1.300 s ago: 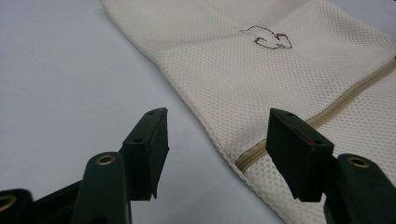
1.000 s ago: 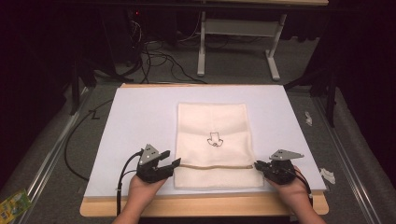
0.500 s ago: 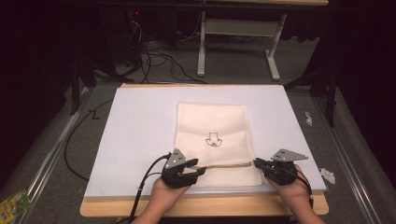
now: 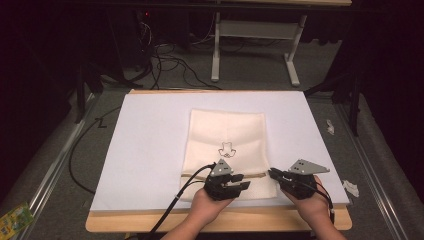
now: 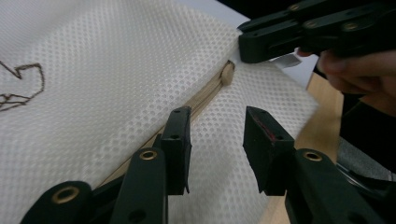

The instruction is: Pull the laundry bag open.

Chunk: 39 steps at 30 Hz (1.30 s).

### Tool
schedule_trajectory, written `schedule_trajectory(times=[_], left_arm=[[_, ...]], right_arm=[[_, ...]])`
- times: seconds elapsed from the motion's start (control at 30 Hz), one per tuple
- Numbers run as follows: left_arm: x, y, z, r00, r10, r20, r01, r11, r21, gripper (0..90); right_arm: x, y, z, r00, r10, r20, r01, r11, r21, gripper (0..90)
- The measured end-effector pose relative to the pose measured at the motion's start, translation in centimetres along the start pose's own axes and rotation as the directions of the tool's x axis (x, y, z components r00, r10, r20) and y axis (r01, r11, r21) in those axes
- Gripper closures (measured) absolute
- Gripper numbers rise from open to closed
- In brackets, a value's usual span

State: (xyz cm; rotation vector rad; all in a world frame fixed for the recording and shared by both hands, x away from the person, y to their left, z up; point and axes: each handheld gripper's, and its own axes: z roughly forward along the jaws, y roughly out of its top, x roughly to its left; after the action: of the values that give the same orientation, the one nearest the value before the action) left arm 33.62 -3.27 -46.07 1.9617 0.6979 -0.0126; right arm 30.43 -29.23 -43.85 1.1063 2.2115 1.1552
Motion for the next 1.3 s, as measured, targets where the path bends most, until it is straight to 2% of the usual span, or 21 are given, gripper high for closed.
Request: schedule_trajectory(times=[0.1,0.2,0.33,0.4,0.43,0.5,0.57,0.63,0.7,0.8,0.83,0.9,0.97,1.03,1.07,1.1,1.13,1.17,1.23,1.27,1.3], left_arm=[[0.0,0.1,1.2,0.9997,-0.024,0.009,0.024,0.9996,0.013,61.6],[-0.3,0.6,2.7,0.9975,-0.062,0.034,0.062,0.9980,-0.007,62.7],[-1.2,0.9,3.7,0.9996,-0.024,0.013,0.024,0.9996,-0.017,70.0],[-1.5,1.1,4.0,0.9999,-0.011,-0.007,0.011,0.9999,-0.013,85.3],[-1.5,1.1,4.0,0.9999,-0.011,-0.007,0.011,0.9999,-0.013,87.0],[-1.8,1.2,3.7,0.9991,0.027,-0.031,-0.028,0.9995,-0.014,87.4],[-1.4,1.2,3.3,0.9991,0.021,-0.038,-0.021,0.9998,-0.003,87.6],[-0.5,1.0,2.7,0.9992,-0.011,-0.039,0.012,0.9998,0.014,87.7],[0.4,0.7,1.7,0.9982,-0.018,-0.058,0.019,0.9994,0.029,87.7],[1.5,0.4,-0.3,0.9971,0.000,-0.076,0.004,0.9987,0.052,87.7],[1.5,0.4,-0.3,0.9971,0.000,-0.076,0.004,0.9987,0.052,87.7],[2.4,0.0,-2.5,0.9936,0.018,-0.112,-0.009,0.9967,0.080,87.7],[3.2,-0.5,-3.7,0.9917,0.000,-0.129,0.012,0.9959,0.089,87.7],[4.5,-1.4,-5.3,0.9859,-0.040,-0.162,0.055,0.9944,0.090,87.8],[5.1,-1.8,-6.0,0.9871,-0.059,-0.149,0.072,0.9936,0.086,87.8],[5.3,-2.0,-6.6,0.9867,-0.067,-0.148,0.081,0.9927,0.089,87.8],[5.3,-2.2,-7.1,0.9876,-0.047,-0.150,0.062,0.9934,0.096,87.7],[5.2,-2.3,-7.4,0.9881,-0.031,-0.151,0.047,0.9936,0.102,87.7],[5.3,-2.7,-8.0,0.9891,-0.043,-0.141,0.057,0.9934,0.100,87.8],[5.5,-2.8,-8.1,0.9863,-0.048,-0.158,0.065,0.9923,0.105,87.9],[6.1,-3.2,-8.5,0.9815,-0.065,-0.180,0.086,0.9901,0.111,88.0]], right_arm=[[0.2,0.1,0.0,0.9999,-0.014,-0.002,0.014,0.9999,-0.008,85.2],[0.6,0.2,-0.1,0.9998,-0.022,-0.004,0.022,0.9997,-0.011,85.4],[0.7,0.3,-0.1,0.9996,-0.029,-0.003,0.029,0.9995,-0.014,85.5],[0.7,0.3,-0.1,0.9998,-0.021,-0.006,0.021,0.9996,-0.016,85.5],[0.7,0.3,-0.1,0.9998,-0.021,-0.003,0.021,0.9996,-0.017,85.5],[0.6,0.3,-0.1,0.9997,-0.024,0.002,0.024,0.9995,-0.018,85.7],[0.5,0.4,-0.1,0.9998,-0.015,0.012,0.015,0.9998,-0.013,86.0],[0.4,0.3,-0.2,0.9996,-0.008,0.026,0.009,0.9999,-0.008,86.3],[0.2,0.2,-0.3,0.9990,-0.002,0.044,0.002,0.9999,-0.010,86.3],[-0.2,0.0,-0.6,0.9994,0.016,0.032,-0.016,0.9997,-0.020,86.3],[-0.1,0.0,-0.6,0.9994,0.015,0.030,-0.015,0.9998,-0.017,86.2],[0.1,0.1,-0.6,0.9992,-0.009,0.039,0.009,0.9999,-0.011,86.3],[0.2,0.2,-0.5,0.9991,-0.007,0.042,0.007,0.9999,-0.013,86.4],[0.1,0.2,-0.5,0.9984,-0.009,0.056,0.009,0.9999,-0.011,86.4],[0.0,0.2,-0.6,0.9980,0.001,0.063,-0.001,1.0000,-0.009,86.4],[-0.2,0.1,-0.6,0.9991,0.014,0.040,-0.014,0.9999,-0.009,86.4],[-0.2,0.0,-0.5,0.9994,0.016,0.030,-0.015,0.9998,-0.008,86.4],[0.0,0.0,-0.4,0.9995,0.000,0.031,0.000,1.0000,-0.005,86.5],[0.5,0.3,-0.2,0.9991,-0.024,0.034,0.024,0.9997,0.001,86.5],[0.6,0.4,-0.1,0.9990,-0.032,0.031,0.032,0.9995,0.004,86.7],[0.8,0.4,-0.1,0.9979,-0.040,0.052,0.039,0.9992,0.011,86.9]])
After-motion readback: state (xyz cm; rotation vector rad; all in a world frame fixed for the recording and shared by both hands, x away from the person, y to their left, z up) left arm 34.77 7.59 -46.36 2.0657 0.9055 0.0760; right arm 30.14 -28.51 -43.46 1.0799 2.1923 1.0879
